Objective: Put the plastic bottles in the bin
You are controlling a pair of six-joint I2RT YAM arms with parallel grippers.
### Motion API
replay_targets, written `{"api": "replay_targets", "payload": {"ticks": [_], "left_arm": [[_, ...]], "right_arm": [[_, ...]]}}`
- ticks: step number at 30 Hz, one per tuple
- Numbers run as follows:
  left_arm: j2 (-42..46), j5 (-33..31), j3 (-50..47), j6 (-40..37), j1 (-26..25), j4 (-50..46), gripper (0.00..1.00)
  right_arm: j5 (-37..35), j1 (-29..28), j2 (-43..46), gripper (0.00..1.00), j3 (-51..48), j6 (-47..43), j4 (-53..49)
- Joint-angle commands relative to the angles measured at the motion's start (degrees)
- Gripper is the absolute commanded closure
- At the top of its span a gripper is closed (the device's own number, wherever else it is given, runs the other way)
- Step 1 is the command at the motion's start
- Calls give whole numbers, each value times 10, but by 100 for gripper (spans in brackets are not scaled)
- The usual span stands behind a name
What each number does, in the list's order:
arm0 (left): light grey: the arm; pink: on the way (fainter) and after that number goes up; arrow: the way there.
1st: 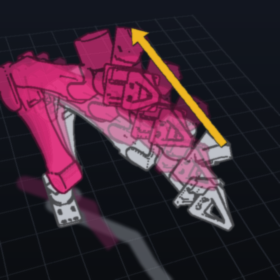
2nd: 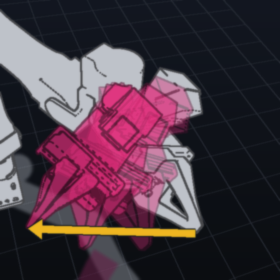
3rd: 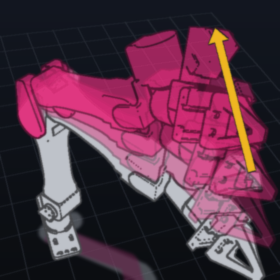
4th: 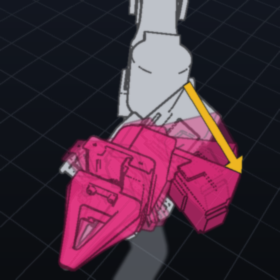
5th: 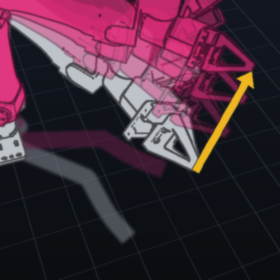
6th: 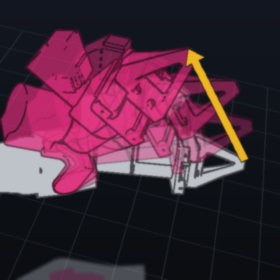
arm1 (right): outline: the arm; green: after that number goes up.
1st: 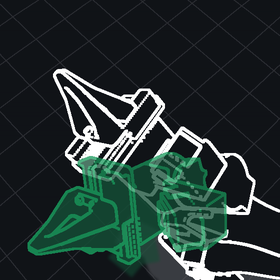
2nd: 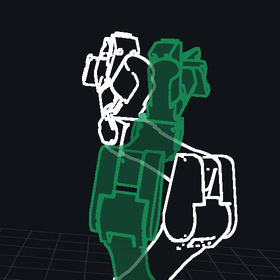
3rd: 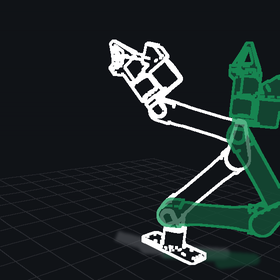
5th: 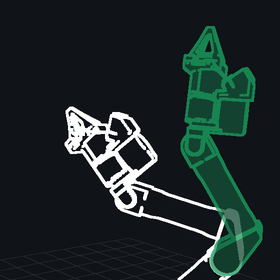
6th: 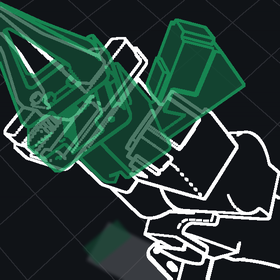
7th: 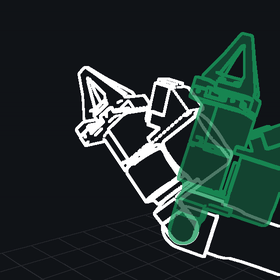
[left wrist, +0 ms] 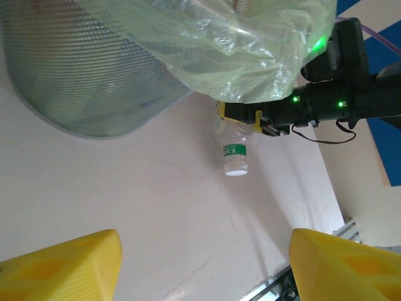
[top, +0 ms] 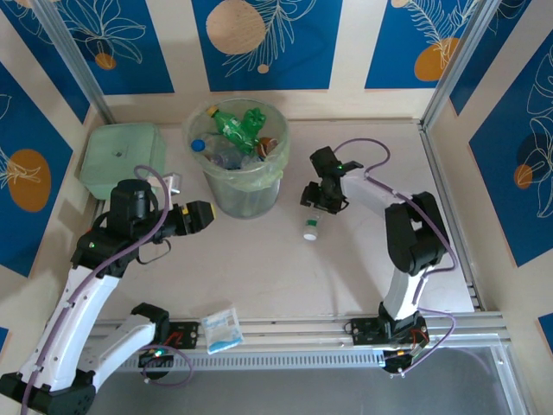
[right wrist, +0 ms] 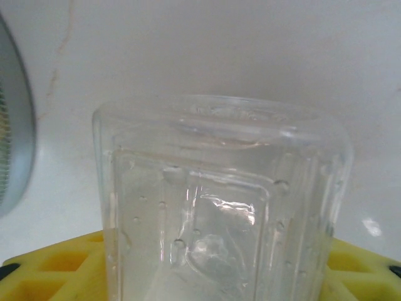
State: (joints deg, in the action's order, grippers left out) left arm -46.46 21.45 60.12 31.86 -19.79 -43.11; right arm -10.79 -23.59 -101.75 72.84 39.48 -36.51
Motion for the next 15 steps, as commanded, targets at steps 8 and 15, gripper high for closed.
{"api": "replay_targets", "payload": {"ticks": [8, 15], "left_arm": [[16, 89, -47, 72, -39, 151, 21], [-21, 36, -41, 82, -157, 274, 14]], "right_arm": [[33, -8, 233, 44, -35, 47, -11], [27, -73, 315, 44, 13, 77, -16]]}}
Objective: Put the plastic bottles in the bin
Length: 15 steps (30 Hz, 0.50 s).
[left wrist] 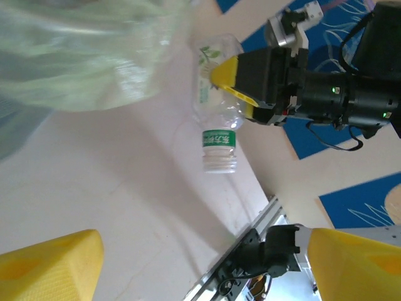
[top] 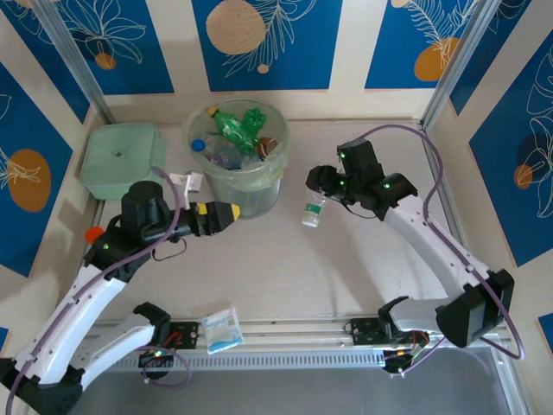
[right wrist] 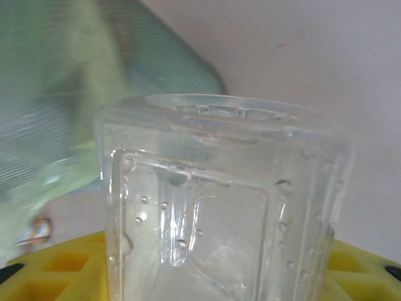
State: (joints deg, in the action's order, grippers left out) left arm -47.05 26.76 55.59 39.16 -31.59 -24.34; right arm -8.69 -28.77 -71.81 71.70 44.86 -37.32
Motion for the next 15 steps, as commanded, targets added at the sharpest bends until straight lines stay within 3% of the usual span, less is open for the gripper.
{"api": "replay_targets", "payload": {"ticks": [1, 8, 15], "left_arm": [[-26, -27, 6, 10, -58, 108, 14], [-96, -55, 26, -3, -134, 168, 13], [-111, -71, 35, -21, -154, 175, 12]], "right_arm": [[4, -34, 21, 44, 32, 30, -3], [3, -94, 33, 44, 69, 63, 50], [32, -105, 33, 43, 76, 98, 120]]}}
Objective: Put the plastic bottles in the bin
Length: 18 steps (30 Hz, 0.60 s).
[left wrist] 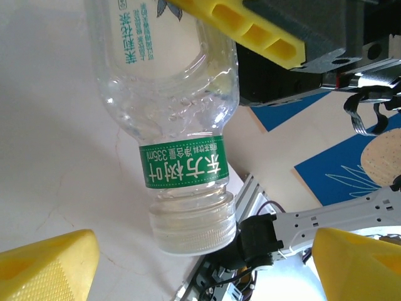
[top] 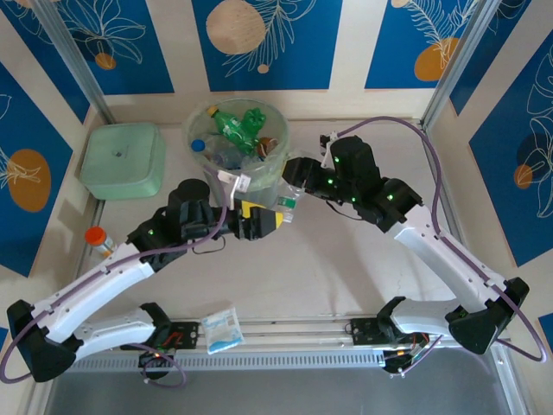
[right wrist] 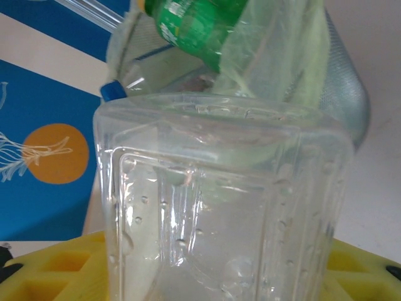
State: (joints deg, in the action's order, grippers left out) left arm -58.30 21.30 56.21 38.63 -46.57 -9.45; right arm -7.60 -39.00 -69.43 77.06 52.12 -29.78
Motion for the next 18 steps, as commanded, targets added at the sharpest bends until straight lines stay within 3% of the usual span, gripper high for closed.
{"api": "replay_targets", "payload": {"ticks": [1, 12, 18], "left_arm": [[0, -22, 32, -17, -4, 23, 12], [-30, -29, 58, -31, -4, 18, 26], [-30, -24, 66, -33, -4, 26, 44]], "right_arm": [[28, -3, 4, 43, 29, 28, 46], [60, -13, -14, 43, 45, 51, 88], [67, -17, -21, 43, 49, 54, 90]]}}
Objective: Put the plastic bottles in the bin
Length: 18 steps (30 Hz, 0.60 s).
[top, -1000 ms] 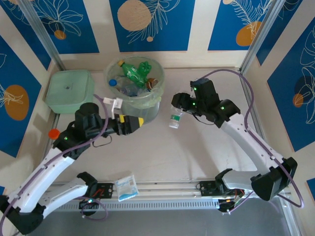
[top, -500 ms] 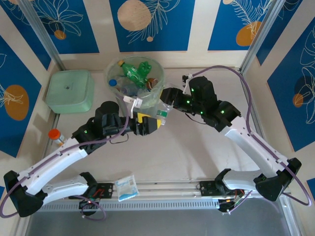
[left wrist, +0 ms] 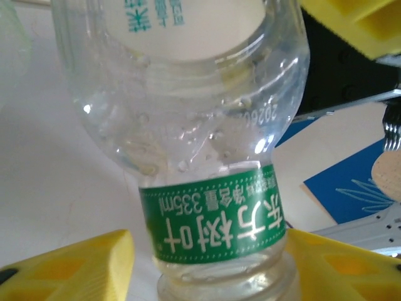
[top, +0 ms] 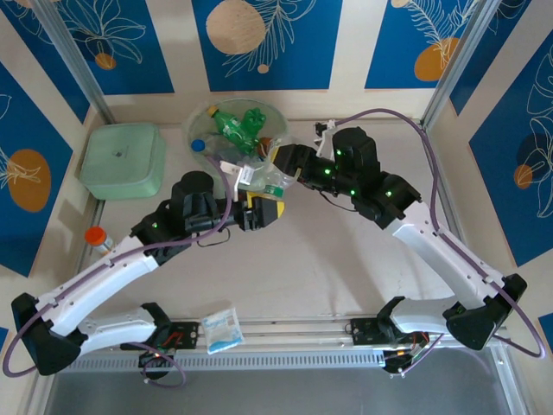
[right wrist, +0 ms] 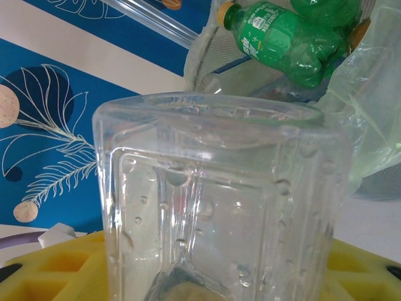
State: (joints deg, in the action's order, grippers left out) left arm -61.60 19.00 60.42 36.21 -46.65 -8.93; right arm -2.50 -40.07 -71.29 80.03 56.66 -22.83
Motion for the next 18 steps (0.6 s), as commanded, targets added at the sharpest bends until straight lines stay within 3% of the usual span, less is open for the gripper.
{"api": "replay_targets", "payload": {"ticks": [1, 7, 10, 13, 18], "left_arm": [[3, 0, 25, -10, -3, 20, 49], [7, -14, 29, -15, -3, 6, 76], [4, -36, 41, -24, -3, -23, 87], [-1, -65, 65, -46, -3, -70, 93], [-9, -139, 153, -128, -1, -186, 99]], "right_arm": [[15, -7, -3, 43, 18, 8, 21], [10, -12, -8, 42, 21, 8, 20], [3, -12, -4, 36, 24, 4, 15], [-22, -10, 7, 20, 29, -2, -7], [-58, 32, 64, 11, 2, -16, -49]]}}
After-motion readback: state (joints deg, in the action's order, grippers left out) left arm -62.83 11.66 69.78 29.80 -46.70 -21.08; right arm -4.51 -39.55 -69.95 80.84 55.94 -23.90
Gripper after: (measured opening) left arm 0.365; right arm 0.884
